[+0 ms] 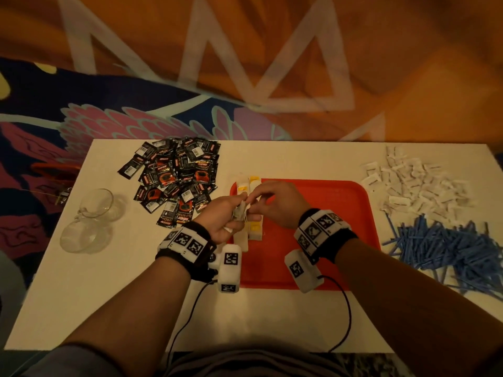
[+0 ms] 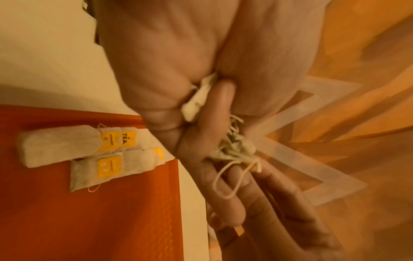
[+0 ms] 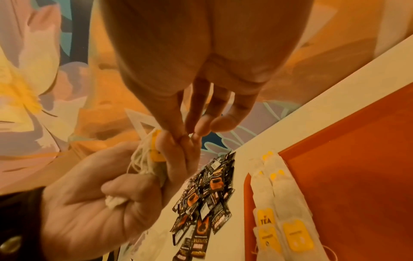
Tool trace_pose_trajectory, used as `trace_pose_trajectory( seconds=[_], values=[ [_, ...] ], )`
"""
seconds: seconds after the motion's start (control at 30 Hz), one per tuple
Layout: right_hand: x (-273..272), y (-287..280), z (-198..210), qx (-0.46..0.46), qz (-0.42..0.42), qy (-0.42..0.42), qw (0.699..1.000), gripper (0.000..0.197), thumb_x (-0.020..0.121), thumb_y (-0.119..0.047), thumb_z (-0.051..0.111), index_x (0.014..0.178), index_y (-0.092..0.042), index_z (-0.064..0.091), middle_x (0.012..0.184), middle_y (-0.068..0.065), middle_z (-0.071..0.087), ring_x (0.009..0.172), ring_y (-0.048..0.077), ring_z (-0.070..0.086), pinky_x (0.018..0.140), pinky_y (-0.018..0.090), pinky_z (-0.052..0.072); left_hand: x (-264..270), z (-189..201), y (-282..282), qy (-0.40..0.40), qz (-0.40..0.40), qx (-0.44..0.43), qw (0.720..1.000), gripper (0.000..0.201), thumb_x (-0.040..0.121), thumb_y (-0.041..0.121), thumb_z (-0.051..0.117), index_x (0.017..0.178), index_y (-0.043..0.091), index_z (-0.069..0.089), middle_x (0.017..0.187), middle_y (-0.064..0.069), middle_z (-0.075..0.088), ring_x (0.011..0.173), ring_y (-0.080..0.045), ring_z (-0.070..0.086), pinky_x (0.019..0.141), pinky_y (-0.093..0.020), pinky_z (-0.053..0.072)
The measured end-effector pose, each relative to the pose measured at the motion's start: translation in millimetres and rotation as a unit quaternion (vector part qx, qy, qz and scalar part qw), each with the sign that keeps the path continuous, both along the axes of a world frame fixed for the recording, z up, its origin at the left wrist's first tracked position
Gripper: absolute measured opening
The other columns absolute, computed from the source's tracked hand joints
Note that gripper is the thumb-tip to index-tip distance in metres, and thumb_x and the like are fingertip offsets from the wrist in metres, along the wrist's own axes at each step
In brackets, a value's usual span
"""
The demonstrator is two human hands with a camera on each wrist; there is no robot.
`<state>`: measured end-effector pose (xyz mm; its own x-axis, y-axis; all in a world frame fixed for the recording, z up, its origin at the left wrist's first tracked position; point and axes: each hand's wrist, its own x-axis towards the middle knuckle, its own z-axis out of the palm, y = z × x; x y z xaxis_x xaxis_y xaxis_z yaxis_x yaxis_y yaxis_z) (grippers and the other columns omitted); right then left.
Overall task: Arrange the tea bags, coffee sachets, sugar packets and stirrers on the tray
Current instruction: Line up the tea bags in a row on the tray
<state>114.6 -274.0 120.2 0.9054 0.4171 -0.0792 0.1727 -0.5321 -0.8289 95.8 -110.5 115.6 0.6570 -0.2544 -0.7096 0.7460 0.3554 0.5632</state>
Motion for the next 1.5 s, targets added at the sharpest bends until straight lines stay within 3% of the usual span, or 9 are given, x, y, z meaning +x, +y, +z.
trace_pose_trajectory(
  seconds=[0.1, 0.27, 0.4, 0.57, 0.67, 0.83, 1.0, 1.33, 1.5],
  values=[
    [3.3, -9.2, 5.8, 0.002, -0.014, -0.006, 1.0, 0.011, 0.077, -0.012, 0.079, 0.077, -0.022, 0.075, 0.084, -0.003, 0.069, 0.079, 0.011, 0.064, 0.08, 0.034, 0.054, 2.2, 7.4, -8.0, -0.004, 0.007, -0.01, 1.0, 0.021, 0.107, 0.021, 0.041, 0.112, 0.005, 0.055, 0.088, -0.013, 0.067, 0.064, -0.018, 0.074, 0.026, -0.012, 0.021],
    [10.3, -26.7, 22.5, 0.029, -0.02, 0.02, 0.999, 0.012, 0.081, -0.011, 0.076, 0.08, -0.022, 0.07, 0.078, -0.009, 0.068, 0.073, -0.004, 0.06, 0.075, 0.013, 0.048, 5.0, 6.1, -12.1, -0.044, 0.015, -0.004, 0.999, 0.034, 0.102, 0.038, 0.047, 0.111, 0.008, 0.06, 0.077, -0.006, 0.069, 0.065, -0.013, 0.066, 0.027, -0.013, 0.024],
    [14.3, -34.0, 26.5, 0.047, -0.025, 0.016, 0.998, 0.011, 0.082, -0.014, 0.076, 0.082, -0.023, 0.071, 0.078, -0.007, 0.069, 0.073, 0.0, 0.061, 0.075, 0.016, 0.05, 5.9, 8.1, -15.3, -0.041, 0.001, -0.042, 0.998, 0.051, 0.082, 0.061, 0.055, 0.098, 0.013, 0.063, 0.074, -0.012, 0.06, 0.055, -0.011, 0.052, 0.029, -0.012, 0.025],
    [15.4, -36.5, 31.9, 0.138, -0.057, 0.054, 0.987, 0.014, 0.085, -0.004, 0.072, 0.082, -0.017, 0.07, 0.074, -0.006, 0.067, 0.06, -0.004, 0.059, 0.064, 0.018, 0.047, 1.6, 6.5, -18.7, -0.032, 0.045, -0.048, 0.997, 0.007, 0.101, 0.017, 0.05, 0.106, 0.014, 0.053, 0.073, -0.004, 0.064, 0.055, -0.009, 0.062, 0.03, -0.011, 0.028],
    [16.5, -39.0, 32.5, 0.147, -0.069, 0.057, 0.985, 0.02, 0.084, -0.005, 0.072, 0.081, -0.024, 0.071, 0.074, -0.005, 0.067, 0.058, -0.003, 0.058, 0.064, 0.024, 0.048, -0.1, 1.3, -15.7, -0.074, 0.078, 0.047, 0.993, 0.012, 0.1, 0.0, 0.049, 0.099, 0.01, 0.058, 0.081, -0.007, 0.062, 0.056, -0.009, 0.058, 0.034, -0.013, 0.032],
    [14.9, -38.1, 36.1, 0.084, -0.076, 0.02, 0.993, 0.02, 0.081, -0.013, 0.076, 0.083, -0.033, 0.071, 0.077, -0.01, 0.065, 0.064, 0.0, 0.059, 0.068, 0.021, 0.048, 0.9, 14.1, -11.0, -0.214, 0.055, 0.146, 0.964, 0.015, 0.099, 0.016, 0.058, 0.101, 0.008, 0.07, 0.077, -0.001, 0.056, 0.049, -0.007, 0.034, 0.038, -0.016, 0.026],
    [10.0, -32.1, 38.2, 0.112, -0.085, 0.018, 0.99, 0.025, 0.083, -0.006, 0.072, 0.085, -0.03, 0.068, 0.083, -0.006, 0.063, 0.063, 0.009, 0.062, 0.066, 0.025, 0.051, 2.9, 29.1, -19.5, -0.332, -0.022, 0.264, 0.905, 0.003, 0.089, 0.009, 0.072, 0.09, 0.007, 0.071, 0.075, 0.003, 0.064, 0.049, 0.005, 0.05, 0.049, -0.008, 0.038],
    [-1.0, -27.8, 26.0, 0.118, -0.1, 0.106, 0.982, 0.011, 0.079, -0.013, 0.079, 0.078, -0.011, 0.068, 0.068, 0.004, 0.07, 0.054, 0.003, 0.064, 0.057, 0.017, 0.045, 3.3, 20.4, -18.5, -0.333, 0.035, 0.29, 0.897, 0.009, 0.087, 0.014, 0.075, 0.083, 0.014, 0.067, 0.07, 0.008, 0.06, 0.046, 0.003, 0.048, 0.051, -0.016, 0.036],
    [-1.9, -20.4, 17.9, 0.1, -0.109, 0.097, 0.984, 0.017, 0.075, -0.014, 0.082, 0.076, -0.022, 0.068, 0.075, -0.002, 0.069, 0.067, 0.007, 0.064, 0.063, 0.023, 0.05, -0.4, 20.1, -22.6, -0.331, 0.022, 0.265, 0.905, 0.001, 0.09, 0.006, 0.07, 0.09, 0.006, 0.071, 0.056, 0.016, 0.061, 0.042, 0.005, 0.048, 0.046, -0.007, 0.036]
  ],
)
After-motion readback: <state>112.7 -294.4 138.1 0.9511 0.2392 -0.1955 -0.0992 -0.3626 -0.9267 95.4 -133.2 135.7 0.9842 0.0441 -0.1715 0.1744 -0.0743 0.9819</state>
